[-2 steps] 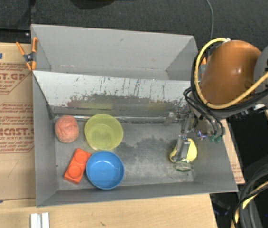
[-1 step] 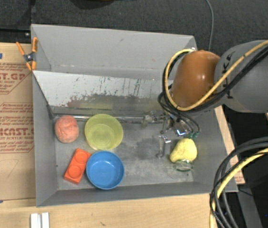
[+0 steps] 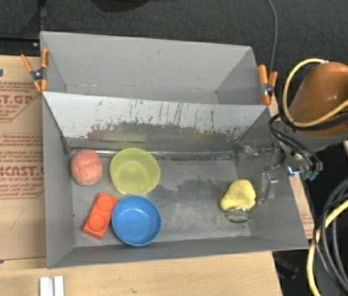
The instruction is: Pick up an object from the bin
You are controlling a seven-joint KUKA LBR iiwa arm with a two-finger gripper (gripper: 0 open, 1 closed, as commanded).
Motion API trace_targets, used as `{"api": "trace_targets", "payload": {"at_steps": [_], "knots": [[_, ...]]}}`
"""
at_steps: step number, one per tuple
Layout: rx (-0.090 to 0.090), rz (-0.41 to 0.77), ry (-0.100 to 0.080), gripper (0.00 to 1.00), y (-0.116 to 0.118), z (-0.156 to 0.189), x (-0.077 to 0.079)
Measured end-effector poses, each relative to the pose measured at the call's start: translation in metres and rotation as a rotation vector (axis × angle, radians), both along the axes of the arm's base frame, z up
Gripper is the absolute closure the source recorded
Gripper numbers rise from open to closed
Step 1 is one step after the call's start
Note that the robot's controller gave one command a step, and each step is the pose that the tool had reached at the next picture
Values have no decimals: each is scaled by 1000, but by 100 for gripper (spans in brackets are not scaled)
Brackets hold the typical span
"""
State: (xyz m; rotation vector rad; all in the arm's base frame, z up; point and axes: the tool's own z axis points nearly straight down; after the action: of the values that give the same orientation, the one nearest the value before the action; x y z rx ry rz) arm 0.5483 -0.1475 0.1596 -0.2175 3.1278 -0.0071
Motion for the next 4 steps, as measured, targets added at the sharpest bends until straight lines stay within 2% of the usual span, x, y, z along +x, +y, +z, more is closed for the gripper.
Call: {"api": "trace_targets", "payload": {"at_steps": [1, 2, 3, 4], "knots": [[7, 169, 6, 0, 152, -38, 18], [4, -155, -1, 0, 17, -82, -14], [11, 144, 0, 100, 130, -89, 15], [11, 140, 1, 100, 127, -89, 15]]}}
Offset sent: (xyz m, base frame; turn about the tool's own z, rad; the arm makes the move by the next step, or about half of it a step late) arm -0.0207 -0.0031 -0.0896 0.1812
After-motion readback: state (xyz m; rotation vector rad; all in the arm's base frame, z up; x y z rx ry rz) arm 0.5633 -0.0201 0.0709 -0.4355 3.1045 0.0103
